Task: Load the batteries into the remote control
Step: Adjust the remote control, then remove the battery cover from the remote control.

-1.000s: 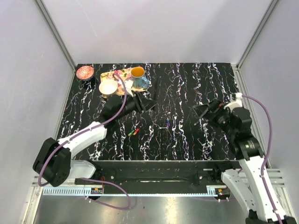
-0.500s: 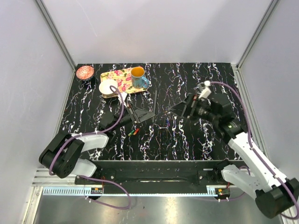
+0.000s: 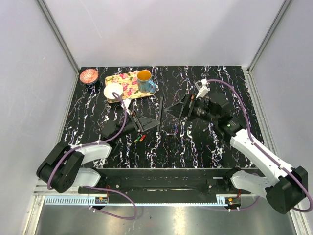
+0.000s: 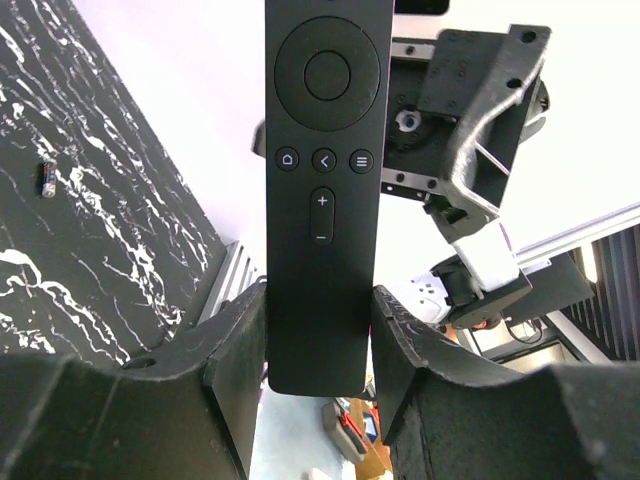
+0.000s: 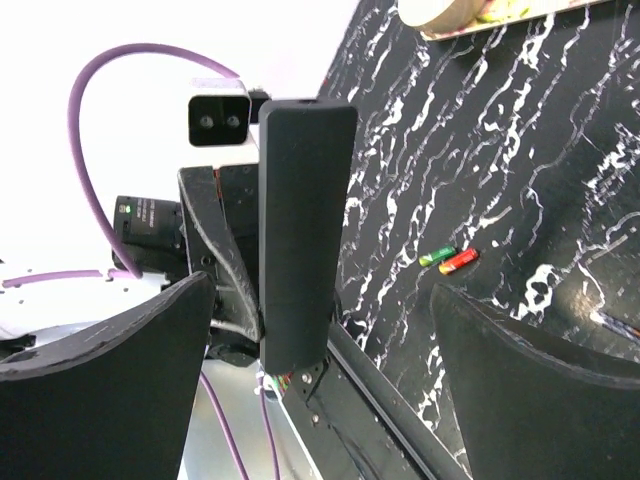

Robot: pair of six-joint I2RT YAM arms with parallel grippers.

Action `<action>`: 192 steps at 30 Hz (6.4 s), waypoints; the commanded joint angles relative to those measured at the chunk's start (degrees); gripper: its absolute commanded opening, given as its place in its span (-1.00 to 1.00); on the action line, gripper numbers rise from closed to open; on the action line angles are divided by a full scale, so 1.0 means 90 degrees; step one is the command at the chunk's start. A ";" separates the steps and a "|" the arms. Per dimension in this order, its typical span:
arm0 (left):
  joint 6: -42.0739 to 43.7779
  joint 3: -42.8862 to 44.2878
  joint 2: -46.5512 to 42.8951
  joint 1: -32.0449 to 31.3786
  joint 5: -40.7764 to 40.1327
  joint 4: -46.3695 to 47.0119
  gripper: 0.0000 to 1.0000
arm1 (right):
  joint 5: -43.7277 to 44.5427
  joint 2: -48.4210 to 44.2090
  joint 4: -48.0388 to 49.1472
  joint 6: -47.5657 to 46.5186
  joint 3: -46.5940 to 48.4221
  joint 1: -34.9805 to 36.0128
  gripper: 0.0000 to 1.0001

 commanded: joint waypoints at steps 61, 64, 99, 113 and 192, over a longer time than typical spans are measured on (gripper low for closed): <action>0.4860 0.1644 -0.2540 -0.1562 -0.3670 -0.6268 0.55 | 0.3055 0.1822 -0.3766 -0.0838 0.3258 0.1465 -1.00; 0.4841 0.1673 -0.2374 -0.1631 -0.3640 -0.6210 0.40 | 0.3154 0.1919 -0.3777 -0.0799 0.3356 0.1562 -1.00; 0.4352 0.1819 -0.1759 -0.1914 -0.3503 -0.4940 0.17 | 0.3311 0.2047 -0.3406 -0.0467 0.3161 0.1855 -1.00; 0.4323 0.1966 -0.1407 -0.1924 -0.3289 -0.4735 -0.46 | 0.3223 0.2125 -0.3386 -0.0506 0.3112 0.1885 -1.00; 0.3258 -0.0544 -0.3702 -0.0156 -0.4362 -0.2176 -1.00 | -0.0253 0.2368 0.3977 0.2638 -0.0228 0.1484 0.72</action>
